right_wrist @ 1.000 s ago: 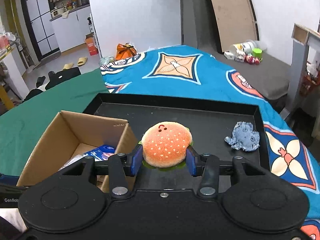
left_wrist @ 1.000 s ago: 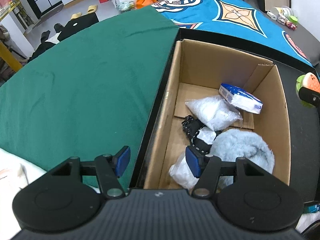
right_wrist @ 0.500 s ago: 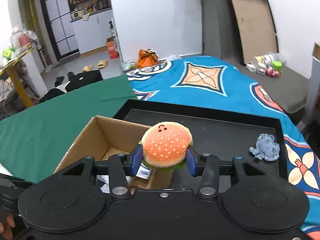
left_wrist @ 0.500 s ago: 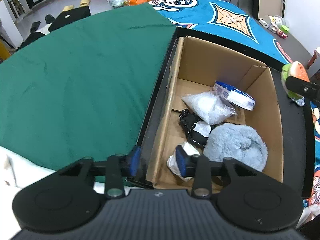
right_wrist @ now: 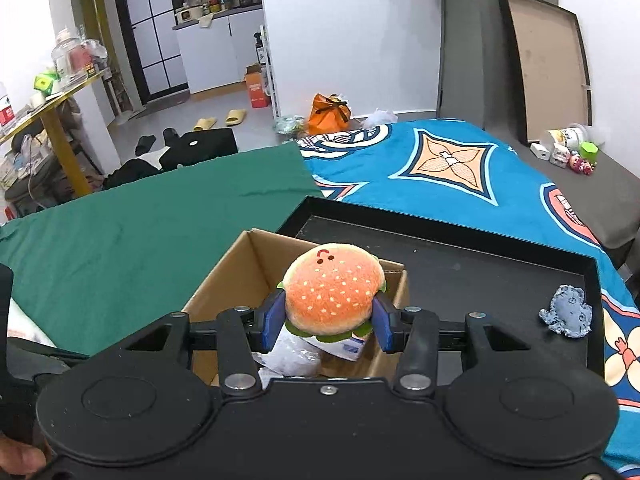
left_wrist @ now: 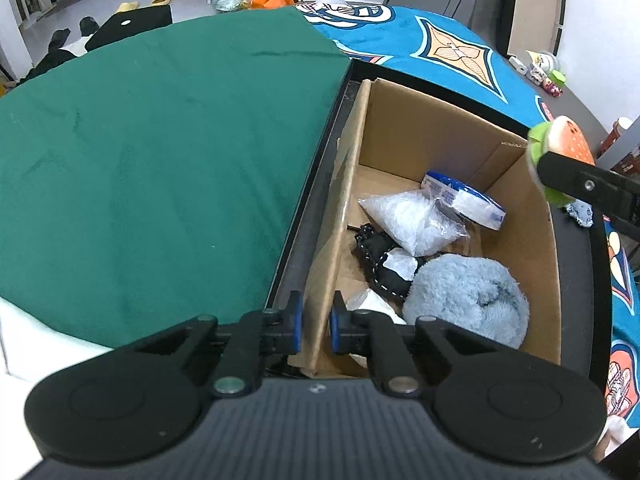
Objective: Organize soft objects
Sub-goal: 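Carry the plush burger with the right tool toward the box, then lower the plush burger into the box and open the right tool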
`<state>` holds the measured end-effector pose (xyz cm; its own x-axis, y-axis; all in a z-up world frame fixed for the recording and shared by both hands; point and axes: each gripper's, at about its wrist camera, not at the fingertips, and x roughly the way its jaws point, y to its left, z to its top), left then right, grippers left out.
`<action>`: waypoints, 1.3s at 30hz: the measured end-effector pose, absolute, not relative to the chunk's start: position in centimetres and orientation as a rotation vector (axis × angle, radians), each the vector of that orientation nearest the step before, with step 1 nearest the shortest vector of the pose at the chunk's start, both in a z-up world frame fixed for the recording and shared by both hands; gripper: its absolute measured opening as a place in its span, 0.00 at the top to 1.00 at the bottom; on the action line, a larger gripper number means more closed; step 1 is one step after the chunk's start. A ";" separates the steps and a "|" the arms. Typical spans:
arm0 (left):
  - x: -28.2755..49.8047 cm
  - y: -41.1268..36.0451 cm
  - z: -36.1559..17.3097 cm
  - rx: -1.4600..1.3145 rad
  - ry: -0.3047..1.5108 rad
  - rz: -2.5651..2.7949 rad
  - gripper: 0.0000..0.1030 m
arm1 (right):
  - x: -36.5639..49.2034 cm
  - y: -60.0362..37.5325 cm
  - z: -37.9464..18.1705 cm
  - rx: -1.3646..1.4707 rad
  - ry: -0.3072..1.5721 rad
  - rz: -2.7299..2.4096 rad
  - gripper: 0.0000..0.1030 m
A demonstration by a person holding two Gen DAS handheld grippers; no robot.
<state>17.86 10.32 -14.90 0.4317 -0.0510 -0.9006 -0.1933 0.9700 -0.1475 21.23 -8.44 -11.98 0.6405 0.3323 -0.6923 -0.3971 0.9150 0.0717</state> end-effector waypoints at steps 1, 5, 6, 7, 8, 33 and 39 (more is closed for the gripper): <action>17.9 10.3 -15.0 -0.246 1.123 0.088 0.88 | 21.3 -8.2 -12.0 -0.092 0.773 0.417 0.56; 17.8 10.5 -15.0 -0.249 1.116 0.078 0.88 | 21.3 -7.0 -12.1 -0.112 0.781 0.436 0.56; 17.8 10.4 -15.0 -0.247 1.114 0.074 0.88 | 21.4 -6.6 -12.2 -0.117 0.781 0.444 0.56; 17.7 10.6 -15.1 -0.252 1.113 0.071 0.88 | 21.5 -6.3 -12.2 -0.122 0.782 0.452 0.56; 17.7 10.7 -15.1 -0.260 1.112 0.070 0.88 | 21.6 -5.9 -12.3 -0.128 0.783 0.458 0.56; 17.9 11.1 -15.2 -0.280 1.122 0.057 0.87 | 21.7 -6.7 -13.4 -0.151 0.797 0.454 0.40; 18.5 10.4 -15.3 -0.219 1.147 0.073 0.85 | 22.0 -8.6 -13.3 -0.111 0.795 0.427 0.38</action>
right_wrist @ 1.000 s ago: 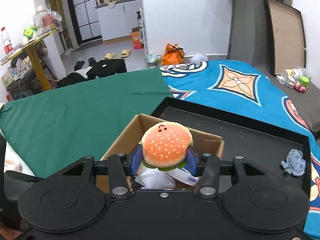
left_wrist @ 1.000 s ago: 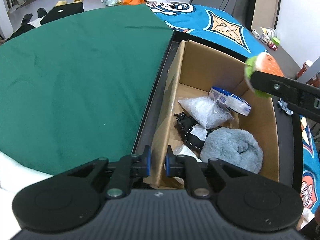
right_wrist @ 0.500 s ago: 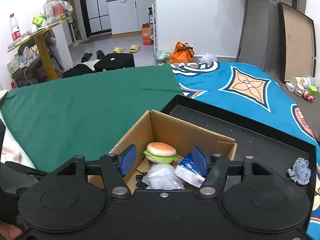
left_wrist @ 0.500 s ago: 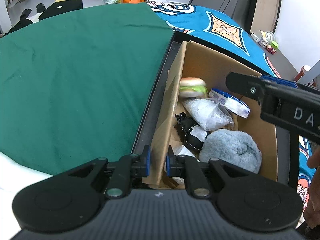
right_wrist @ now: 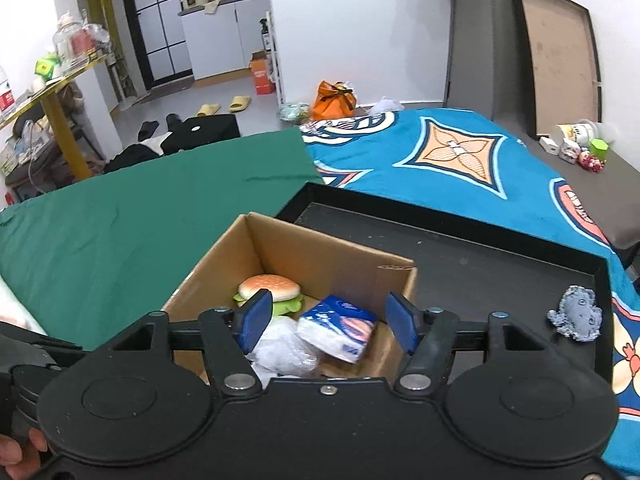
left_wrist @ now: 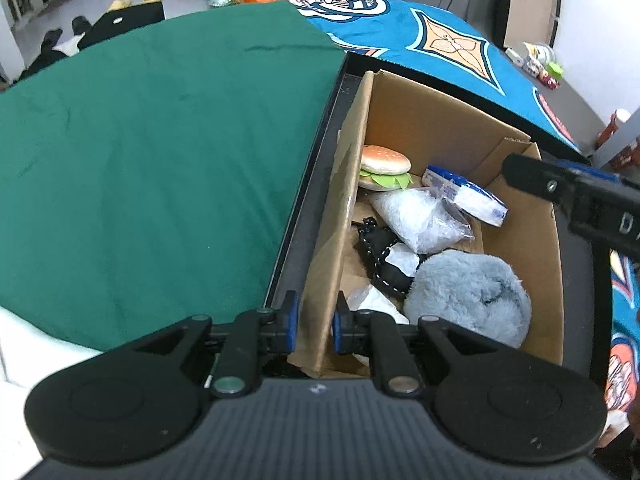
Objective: Organize soft objects
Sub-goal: 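Lower the plush burger into the box and open the right tool, then move the right tool to the blue denim plush and close on it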
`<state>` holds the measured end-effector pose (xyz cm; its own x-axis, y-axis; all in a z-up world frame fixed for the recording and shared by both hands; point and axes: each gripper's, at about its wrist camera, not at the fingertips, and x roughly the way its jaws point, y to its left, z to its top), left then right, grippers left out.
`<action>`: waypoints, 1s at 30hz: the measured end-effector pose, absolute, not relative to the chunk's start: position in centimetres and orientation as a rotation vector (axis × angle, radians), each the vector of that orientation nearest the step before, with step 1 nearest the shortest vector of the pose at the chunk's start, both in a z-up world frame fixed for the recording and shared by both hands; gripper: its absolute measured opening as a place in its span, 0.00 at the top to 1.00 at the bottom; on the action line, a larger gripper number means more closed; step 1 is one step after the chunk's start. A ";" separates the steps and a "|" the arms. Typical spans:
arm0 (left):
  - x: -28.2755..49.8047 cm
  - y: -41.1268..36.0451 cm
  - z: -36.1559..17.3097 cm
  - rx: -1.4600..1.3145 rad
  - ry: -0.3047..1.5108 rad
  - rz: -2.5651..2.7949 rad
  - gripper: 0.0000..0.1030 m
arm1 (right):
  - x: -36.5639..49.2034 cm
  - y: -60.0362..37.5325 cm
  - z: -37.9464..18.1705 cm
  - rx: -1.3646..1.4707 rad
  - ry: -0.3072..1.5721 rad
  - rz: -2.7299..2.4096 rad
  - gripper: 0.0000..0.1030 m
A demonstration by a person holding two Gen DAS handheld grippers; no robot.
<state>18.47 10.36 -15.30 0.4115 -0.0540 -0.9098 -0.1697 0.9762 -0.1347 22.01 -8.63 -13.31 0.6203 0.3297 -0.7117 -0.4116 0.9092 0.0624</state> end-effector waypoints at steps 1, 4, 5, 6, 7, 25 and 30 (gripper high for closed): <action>18.5 10.2 -15.3 -0.210 1.151 0.080 0.84 | 22.1 -8.9 -13.4 -0.106 0.794 0.422 0.37; 18.8 10.2 -15.3 -0.208 1.167 0.094 0.83 | 22.6 -10.1 -13.6 -0.082 0.803 0.404 0.37; 18.9 10.1 -15.3 -0.203 1.174 0.094 0.82 | 22.7 -10.4 -13.6 -0.077 0.804 0.396 0.37; 18.9 10.0 -15.3 -0.194 1.180 0.092 0.77 | 22.8 -10.8 -13.7 -0.075 0.802 0.387 0.37; 19.0 9.9 -15.2 -0.184 1.184 0.096 0.71 | 22.9 -11.1 -13.7 -0.073 0.800 0.382 0.37; 20.4 7.6 -13.7 -0.083 1.161 0.188 0.38 | 25.0 -16.2 -14.7 0.027 0.819 0.277 0.37; 20.8 7.0 -13.6 -0.057 1.165 0.204 0.37 | 25.9 -18.1 -15.8 0.067 0.842 0.225 0.37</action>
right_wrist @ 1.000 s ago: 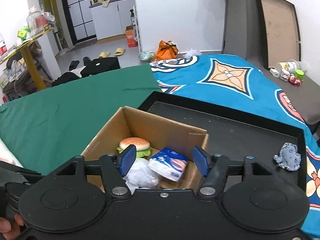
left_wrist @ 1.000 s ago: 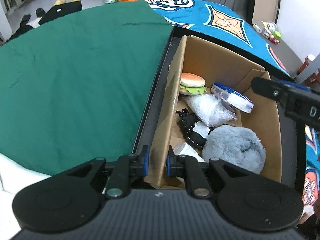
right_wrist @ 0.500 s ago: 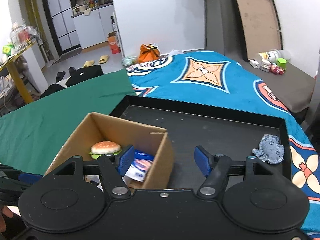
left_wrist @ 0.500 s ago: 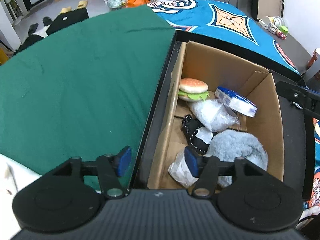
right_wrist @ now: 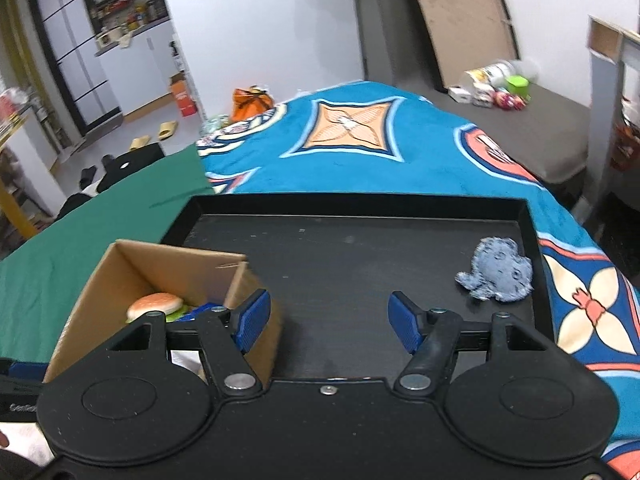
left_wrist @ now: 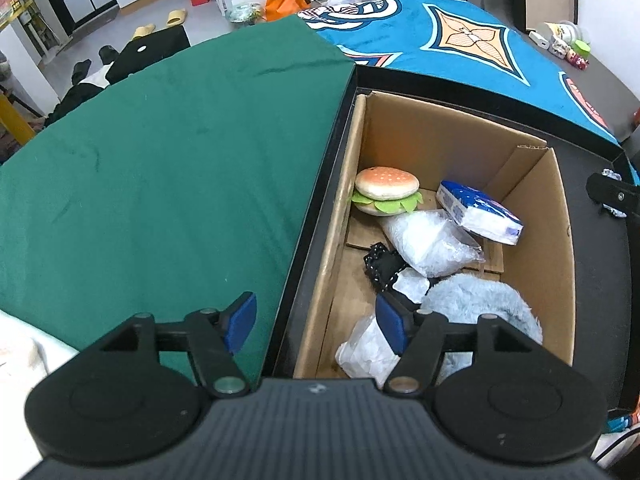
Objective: Organize soft objects
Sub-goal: 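Move the right tool to the blue denim plush and close on it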
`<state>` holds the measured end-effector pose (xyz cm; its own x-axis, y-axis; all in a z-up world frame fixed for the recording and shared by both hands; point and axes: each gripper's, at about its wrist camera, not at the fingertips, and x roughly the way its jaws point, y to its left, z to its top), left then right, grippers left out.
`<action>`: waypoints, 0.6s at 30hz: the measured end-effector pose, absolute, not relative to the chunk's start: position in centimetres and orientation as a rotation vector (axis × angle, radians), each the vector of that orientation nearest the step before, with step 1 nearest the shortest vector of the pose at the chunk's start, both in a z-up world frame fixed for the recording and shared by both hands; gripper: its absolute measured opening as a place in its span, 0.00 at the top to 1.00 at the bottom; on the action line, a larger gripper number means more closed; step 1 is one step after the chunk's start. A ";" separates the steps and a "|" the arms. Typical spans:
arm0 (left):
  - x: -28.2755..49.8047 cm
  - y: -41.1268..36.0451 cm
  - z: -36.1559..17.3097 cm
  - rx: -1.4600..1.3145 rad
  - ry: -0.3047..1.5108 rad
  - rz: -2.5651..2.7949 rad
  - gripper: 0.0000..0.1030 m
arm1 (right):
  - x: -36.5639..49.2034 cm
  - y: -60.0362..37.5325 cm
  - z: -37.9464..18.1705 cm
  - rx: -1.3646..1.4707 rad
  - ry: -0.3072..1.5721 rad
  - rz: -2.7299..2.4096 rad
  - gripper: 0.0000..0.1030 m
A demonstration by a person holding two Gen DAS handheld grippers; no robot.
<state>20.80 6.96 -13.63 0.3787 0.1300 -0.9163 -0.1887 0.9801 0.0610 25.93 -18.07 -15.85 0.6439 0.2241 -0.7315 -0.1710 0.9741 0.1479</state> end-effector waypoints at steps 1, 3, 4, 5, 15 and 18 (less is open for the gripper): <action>20.9 6.8 -13.7 -0.050 1.168 0.206 0.37 | 26.0 -18.4 -16.0 0.073 0.843 0.217 0.37; 21.1 6.7 -13.7 -0.041 1.172 0.215 0.37 | 26.4 -19.3 -16.3 0.085 0.846 0.191 0.38; 21.1 6.5 -13.7 -0.037 1.173 0.218 0.37 | 26.6 -19.7 -16.4 0.091 0.848 0.177 0.38; 21.2 6.4 -13.7 -0.033 1.175 0.222 0.37 | 26.8 -20.1 -16.5 0.098 0.850 0.165 0.38; 22.2 5.3 -13.9 0.011 1.182 0.246 0.37 | 28.0 -23.1 -18.6 0.150 0.856 0.031 0.47; 22.5 4.8 -13.9 0.039 1.182 0.245 0.37 | 28.2 -23.5 -19.2 0.120 0.840 -0.004 0.54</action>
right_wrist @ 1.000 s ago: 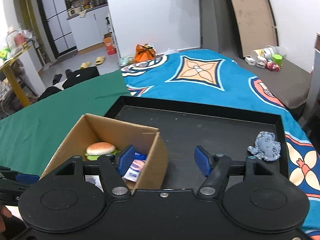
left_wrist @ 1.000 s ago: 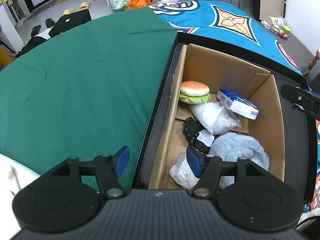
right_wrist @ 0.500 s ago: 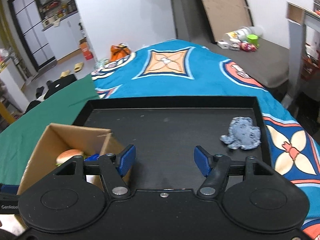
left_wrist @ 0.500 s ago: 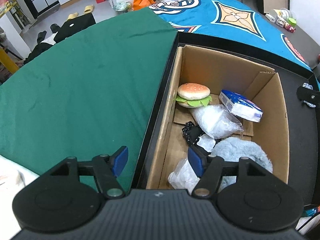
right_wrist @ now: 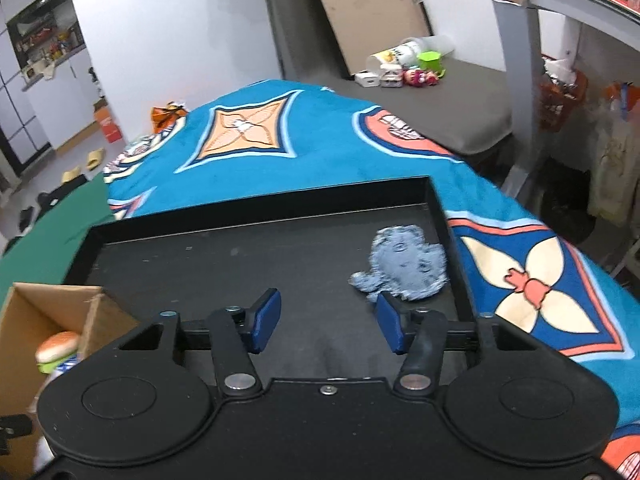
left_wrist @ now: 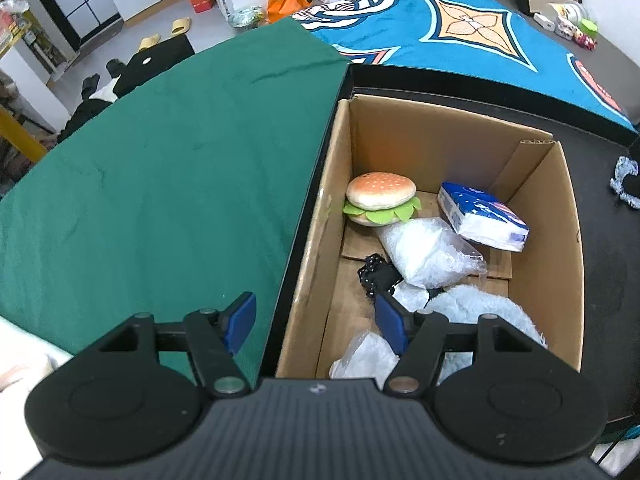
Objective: Organize soft objects
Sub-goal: 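Move the right tool to the blue denim plush and close on it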
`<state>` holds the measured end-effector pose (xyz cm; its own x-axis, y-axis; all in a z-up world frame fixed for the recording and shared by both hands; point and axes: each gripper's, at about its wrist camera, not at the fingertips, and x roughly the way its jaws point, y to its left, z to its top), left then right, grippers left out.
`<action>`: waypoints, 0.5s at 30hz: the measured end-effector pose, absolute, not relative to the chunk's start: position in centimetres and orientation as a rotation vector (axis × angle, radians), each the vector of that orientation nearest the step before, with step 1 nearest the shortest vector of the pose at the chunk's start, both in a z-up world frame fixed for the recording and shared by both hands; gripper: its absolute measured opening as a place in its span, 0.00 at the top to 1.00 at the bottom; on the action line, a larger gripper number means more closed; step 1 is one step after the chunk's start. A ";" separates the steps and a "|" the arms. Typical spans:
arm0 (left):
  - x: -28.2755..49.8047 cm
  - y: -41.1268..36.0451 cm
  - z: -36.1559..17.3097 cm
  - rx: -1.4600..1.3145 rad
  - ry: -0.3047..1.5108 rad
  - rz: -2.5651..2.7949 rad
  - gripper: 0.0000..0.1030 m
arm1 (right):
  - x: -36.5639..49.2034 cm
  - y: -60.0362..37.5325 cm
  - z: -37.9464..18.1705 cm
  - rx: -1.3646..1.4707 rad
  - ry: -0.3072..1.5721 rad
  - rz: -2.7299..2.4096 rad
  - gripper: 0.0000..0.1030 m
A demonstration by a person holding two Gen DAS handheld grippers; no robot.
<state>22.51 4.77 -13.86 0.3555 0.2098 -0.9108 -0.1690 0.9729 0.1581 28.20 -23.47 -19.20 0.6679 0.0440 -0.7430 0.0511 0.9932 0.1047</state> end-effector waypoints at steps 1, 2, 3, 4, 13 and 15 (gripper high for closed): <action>22.7 4.6 -13.9 0.048 1.183 0.245 0.37 | 28.4 -23.7 -19.5 0.119 0.843 -0.013 0.56; 22.8 4.6 -13.9 0.051 1.183 0.246 0.37 | 28.6 -24.0 -19.9 0.117 0.850 -0.023 0.58; 23.0 4.5 -14.0 0.051 1.185 0.247 0.37 | 28.8 -24.2 -20.4 0.118 0.859 -0.029 0.63; 23.1 4.5 -14.1 0.049 1.186 0.249 0.37 | 29.0 -24.5 -20.7 0.123 0.866 -0.034 0.65; 24.1 4.4 -14.6 0.069 1.188 0.274 0.37 | 29.4 -24.9 -22.1 0.095 0.840 -0.073 0.70; 24.3 4.7 -14.8 0.060 1.188 0.278 0.37 | 29.6 -24.6 -22.2 0.080 0.831 -0.067 0.70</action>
<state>24.28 4.69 -14.76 0.3437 0.2456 -0.9064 -0.1828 0.9642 0.1920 29.59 -24.65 -22.23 0.6726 -0.0286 -0.7394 0.0912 0.9948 0.0445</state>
